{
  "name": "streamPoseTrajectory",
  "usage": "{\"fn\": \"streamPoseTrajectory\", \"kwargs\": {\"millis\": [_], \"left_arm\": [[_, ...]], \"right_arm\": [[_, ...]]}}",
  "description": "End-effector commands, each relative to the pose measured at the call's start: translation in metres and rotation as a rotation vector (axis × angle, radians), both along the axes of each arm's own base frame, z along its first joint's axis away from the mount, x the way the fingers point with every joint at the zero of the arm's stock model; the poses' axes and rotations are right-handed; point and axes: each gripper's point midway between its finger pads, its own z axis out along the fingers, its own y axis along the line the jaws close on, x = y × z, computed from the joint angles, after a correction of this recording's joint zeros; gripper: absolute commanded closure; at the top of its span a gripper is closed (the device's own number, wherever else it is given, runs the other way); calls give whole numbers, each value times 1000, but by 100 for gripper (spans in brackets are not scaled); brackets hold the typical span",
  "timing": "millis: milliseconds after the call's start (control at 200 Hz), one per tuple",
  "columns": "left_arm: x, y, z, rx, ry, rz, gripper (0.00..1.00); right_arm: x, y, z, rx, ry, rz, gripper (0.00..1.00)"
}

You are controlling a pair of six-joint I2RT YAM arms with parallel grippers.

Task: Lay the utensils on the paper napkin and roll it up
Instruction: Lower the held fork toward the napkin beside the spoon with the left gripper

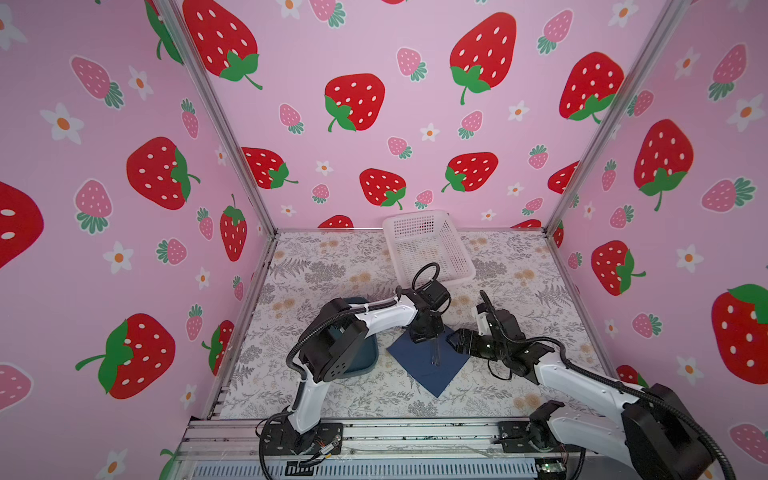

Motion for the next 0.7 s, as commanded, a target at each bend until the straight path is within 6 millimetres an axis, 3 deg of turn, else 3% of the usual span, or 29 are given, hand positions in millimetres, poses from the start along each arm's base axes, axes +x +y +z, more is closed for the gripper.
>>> {"fn": "streamPoseTrajectory", "kwargs": {"millis": [0, 225, 690], "left_arm": [[-1, -1, -2, 15, 18, 6, 90], [-1, 0, -1, 14, 14, 10, 87], [-1, 3, -7, 1, 26, 34, 93]], "right_arm": [[8, 1, 8, 3, -15, -9, 14], [9, 3, 8, 2, -13, -5, 14], [8, 3, 9, 8, -14, -5, 14]]}}
